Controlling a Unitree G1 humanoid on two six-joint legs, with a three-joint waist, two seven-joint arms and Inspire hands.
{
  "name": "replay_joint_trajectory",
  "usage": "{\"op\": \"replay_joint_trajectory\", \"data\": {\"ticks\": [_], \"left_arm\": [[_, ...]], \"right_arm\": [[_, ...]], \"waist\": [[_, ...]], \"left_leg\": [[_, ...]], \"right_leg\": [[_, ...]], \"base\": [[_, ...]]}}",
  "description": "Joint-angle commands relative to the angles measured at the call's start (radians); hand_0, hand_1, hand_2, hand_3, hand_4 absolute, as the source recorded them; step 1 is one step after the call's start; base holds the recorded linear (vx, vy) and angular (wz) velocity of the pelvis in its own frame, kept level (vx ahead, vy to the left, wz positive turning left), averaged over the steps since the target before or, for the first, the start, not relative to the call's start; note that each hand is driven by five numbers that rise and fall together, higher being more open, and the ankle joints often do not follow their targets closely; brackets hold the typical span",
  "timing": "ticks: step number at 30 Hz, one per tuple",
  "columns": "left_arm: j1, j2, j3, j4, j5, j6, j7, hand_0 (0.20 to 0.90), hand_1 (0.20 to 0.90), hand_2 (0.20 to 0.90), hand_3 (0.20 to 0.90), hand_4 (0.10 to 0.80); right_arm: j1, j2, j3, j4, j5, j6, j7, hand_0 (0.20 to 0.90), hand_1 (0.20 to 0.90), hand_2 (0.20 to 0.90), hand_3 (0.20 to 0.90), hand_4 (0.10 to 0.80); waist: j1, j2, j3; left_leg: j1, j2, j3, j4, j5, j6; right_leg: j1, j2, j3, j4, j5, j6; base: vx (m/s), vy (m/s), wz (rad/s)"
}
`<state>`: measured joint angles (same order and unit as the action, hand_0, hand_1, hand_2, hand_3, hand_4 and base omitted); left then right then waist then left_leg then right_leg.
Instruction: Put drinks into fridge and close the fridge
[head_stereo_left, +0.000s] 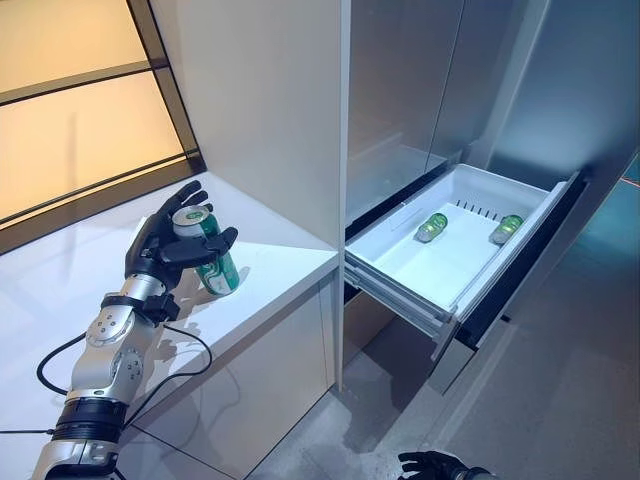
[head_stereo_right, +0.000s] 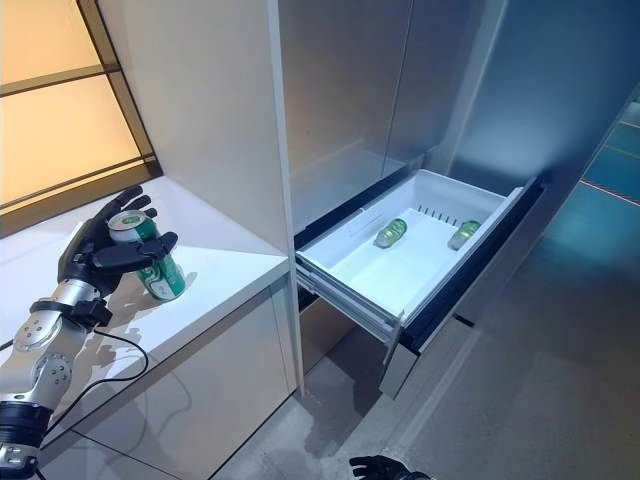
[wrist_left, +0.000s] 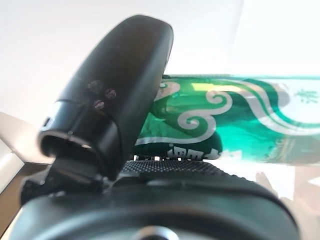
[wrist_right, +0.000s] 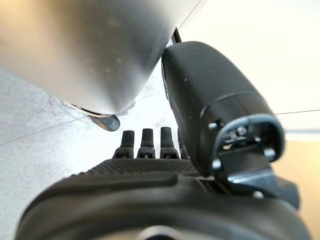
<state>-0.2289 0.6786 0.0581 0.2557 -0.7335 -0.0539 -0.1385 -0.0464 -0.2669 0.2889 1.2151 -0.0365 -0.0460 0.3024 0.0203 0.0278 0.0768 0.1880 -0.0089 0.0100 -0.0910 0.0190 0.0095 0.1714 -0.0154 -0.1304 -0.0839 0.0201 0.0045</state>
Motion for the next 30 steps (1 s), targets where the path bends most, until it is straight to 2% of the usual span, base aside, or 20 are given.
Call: {"op": "replay_joint_trajectory", "data": {"ticks": [1, 4, 7, 9, 12, 13, 15, 22, 25, 30], "left_arm": [[-0.205, 0.069, 0.043, -0.015, -0.028, -0.093, 0.002, 0.900, 0.900, 0.900, 0.900, 0.800], [-0.209, 0.071, 0.039, -0.013, -0.027, -0.091, 0.001, 0.900, 0.900, 0.900, 0.900, 0.800], [-0.209, 0.075, 0.039, -0.015, -0.028, -0.088, -0.004, 0.599, 0.599, 0.599, 0.549, 0.449], [-0.210, 0.075, 0.037, -0.013, -0.023, -0.085, -0.006, 0.542, 0.542, 0.542, 0.483, 0.383], [-0.209, 0.080, 0.032, -0.007, -0.014, -0.081, -0.016, 0.413, 0.413, 0.413, 0.332, 0.232], [-0.209, 0.080, 0.032, -0.008, -0.013, -0.080, -0.017, 0.404, 0.404, 0.404, 0.321, 0.221], [-0.206, 0.076, 0.031, -0.009, -0.011, -0.083, -0.016, 0.300, 0.300, 0.300, 0.200, 0.100], [-0.206, 0.084, 0.030, -0.023, -0.026, -0.091, -0.023, 0.300, 0.300, 0.300, 0.200, 0.100], [-0.216, 0.088, 0.020, -0.046, -0.044, -0.111, -0.032, 0.300, 0.300, 0.300, 0.200, 0.100], [-0.235, 0.078, 0.007, -0.215, -0.149, -0.158, -0.077, 0.300, 0.300, 0.300, 0.200, 0.100]], "right_arm": [[0.006, -0.028, 0.035, 0.044, -0.003, 0.004, 0.018, 0.900, 0.900, 0.900, 0.900, 0.800], [0.006, -0.029, 0.034, 0.047, -0.004, 0.002, 0.017, 0.900, 0.900, 0.900, 0.900, 0.800], [0.007, -0.029, 0.035, 0.049, -0.001, 0.000, 0.018, 0.900, 0.900, 0.900, 0.900, 0.800], [0.007, -0.029, 0.036, 0.049, 0.000, 0.001, 0.018, 0.900, 0.900, 0.900, 0.900, 0.800], [0.007, -0.029, 0.036, 0.051, 0.001, -0.001, 0.018, 0.900, 0.900, 0.900, 0.900, 0.800], [0.007, -0.030, 0.035, 0.051, 0.000, -0.001, 0.018, 0.900, 0.900, 0.900, 0.900, 0.800], [0.007, -0.029, 0.035, 0.051, -0.001, -0.001, 0.017, 0.900, 0.900, 0.900, 0.900, 0.800], [0.010, -0.031, 0.036, 0.047, 0.007, -0.008, 0.017, 0.900, 0.900, 0.900, 0.900, 0.800], [0.008, -0.032, 0.032, 0.034, 0.047, -0.039, 0.015, 0.900, 0.900, 0.900, 0.900, 0.800], [0.000, -0.041, 0.014, -0.134, 0.195, -0.113, 0.028, 0.900, 0.900, 0.900, 0.900, 0.800]], "waist": [[-0.014, 0.021, -0.020], [-0.014, 0.022, -0.021], [-0.014, 0.021, -0.022], [-0.014, 0.022, -0.022], [-0.014, 0.023, -0.021], [-0.014, 0.023, -0.020], [-0.014, 0.023, -0.020], [-0.015, 0.022, -0.018], [-0.015, 0.021, -0.019], [-0.016, 0.016, -0.019]], "left_leg": [[0.008, -0.048, 0.043, 0.025, -0.096, 0.030], [0.008, -0.049, 0.041, 0.026, -0.096, 0.029], [0.008, -0.048, 0.042, 0.027, -0.097, 0.029], [0.008, -0.048, 0.042, 0.027, -0.097, 0.030], [0.009, -0.048, 0.042, 0.027, -0.096, 0.029], [0.009, -0.048, 0.042, 0.027, -0.096, 0.029], [0.008, -0.048, 0.042, 0.027, -0.097, 0.029], [0.007, -0.047, 0.043, 0.028, -0.096, 0.029], [0.007, -0.047, 0.042, 0.027, -0.095, 0.028], [0.006, -0.045, 0.039, 0.026, -0.093, 0.029]], "right_leg": [[-0.029, 0.015, 0.058, 0.121, -0.125, 0.048], [-0.030, 0.015, 0.058, 0.122, -0.125, 0.048], [-0.030, 0.015, 0.057, 0.123, -0.125, 0.049], [-0.030, 0.015, 0.058, 0.123, -0.126, 0.048], [-0.030, 0.015, 0.056, 0.124, -0.125, 0.048], [-0.030, 0.015, 0.056, 0.124, -0.125, 0.048], [-0.030, 0.015, 0.057, 0.124, -0.125, 0.048], [-0.032, 0.017, 0.058, 0.125, -0.126, 0.048], [-0.031, 0.017, 0.057, 0.124, -0.125, 0.048], [-0.033, 0.017, 0.057, 0.125, -0.122, 0.047]], "base": [[0.006, -0.002, -0.06], [0.000, 0.000, 0.00], [0.000, 0.000, 0.00], [0.000, 0.000, 0.00], [0.000, 0.000, 0.00], [0.000, 0.000, 0.00], [0.000, 0.000, 0.00], [0.000, 0.000, 0.00], [0.000, 0.000, 0.00], [0.000, 0.000, 0.00]]}}
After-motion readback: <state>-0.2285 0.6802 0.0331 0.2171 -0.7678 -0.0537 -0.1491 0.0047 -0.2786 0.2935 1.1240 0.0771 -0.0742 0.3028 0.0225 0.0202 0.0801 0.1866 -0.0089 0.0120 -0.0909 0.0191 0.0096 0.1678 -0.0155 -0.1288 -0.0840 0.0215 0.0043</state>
